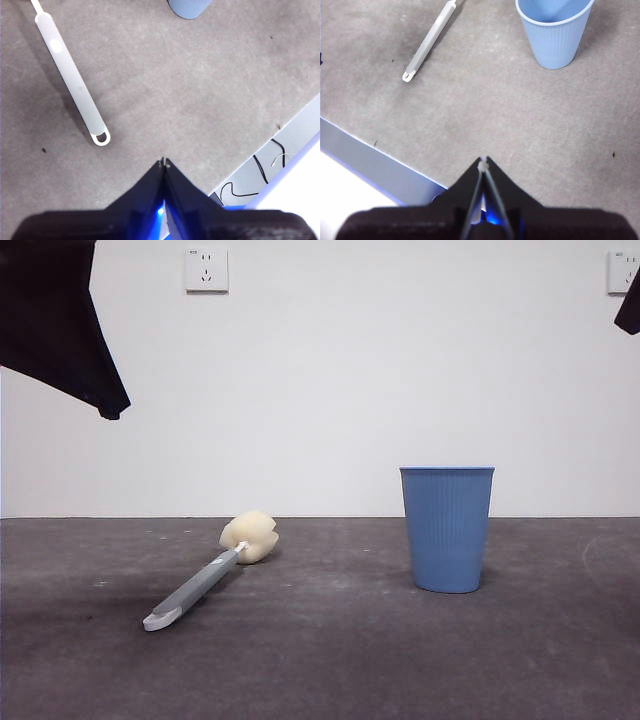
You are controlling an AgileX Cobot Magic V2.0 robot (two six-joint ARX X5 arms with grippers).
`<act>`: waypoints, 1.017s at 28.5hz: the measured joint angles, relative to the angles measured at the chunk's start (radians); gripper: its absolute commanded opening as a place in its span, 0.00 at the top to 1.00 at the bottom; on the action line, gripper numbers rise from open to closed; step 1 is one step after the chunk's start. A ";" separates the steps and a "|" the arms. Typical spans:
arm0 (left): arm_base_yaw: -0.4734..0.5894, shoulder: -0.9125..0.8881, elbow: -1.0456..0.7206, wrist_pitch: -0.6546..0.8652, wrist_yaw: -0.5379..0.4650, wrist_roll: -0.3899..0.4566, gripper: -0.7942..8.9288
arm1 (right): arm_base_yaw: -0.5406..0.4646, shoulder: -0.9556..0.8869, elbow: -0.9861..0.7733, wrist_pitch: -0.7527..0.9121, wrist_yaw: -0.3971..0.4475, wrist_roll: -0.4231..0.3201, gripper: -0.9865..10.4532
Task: Pick up the cup brush,pick up the cup,insert the brush into the cup,clean the cup,put the cup brush back,put the cup back to the fixed position on the table
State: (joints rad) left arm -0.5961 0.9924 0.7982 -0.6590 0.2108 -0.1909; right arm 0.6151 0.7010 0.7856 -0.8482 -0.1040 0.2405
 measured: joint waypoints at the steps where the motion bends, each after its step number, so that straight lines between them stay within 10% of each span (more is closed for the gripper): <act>1: 0.000 0.000 0.000 0.000 0.000 0.000 0.92 | 0.000 0.000 0.000 0.000 0.000 0.000 0.91; 6: 0.031 -0.111 0.000 0.060 -0.096 0.051 0.92 | 0.000 0.000 0.000 0.000 0.001 0.000 0.91; 14: 0.385 -0.510 -0.255 0.706 -0.157 0.201 0.92 | 0.000 0.000 0.000 0.000 0.002 0.000 0.91; 29: 0.563 -0.896 -0.727 0.724 -0.156 0.177 0.92 | 0.000 0.000 0.000 0.000 0.002 0.000 0.91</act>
State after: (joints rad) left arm -0.0334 0.0963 0.0715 0.0654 0.0544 -0.0143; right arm 0.6151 0.7010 0.7856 -0.8486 -0.1017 0.2405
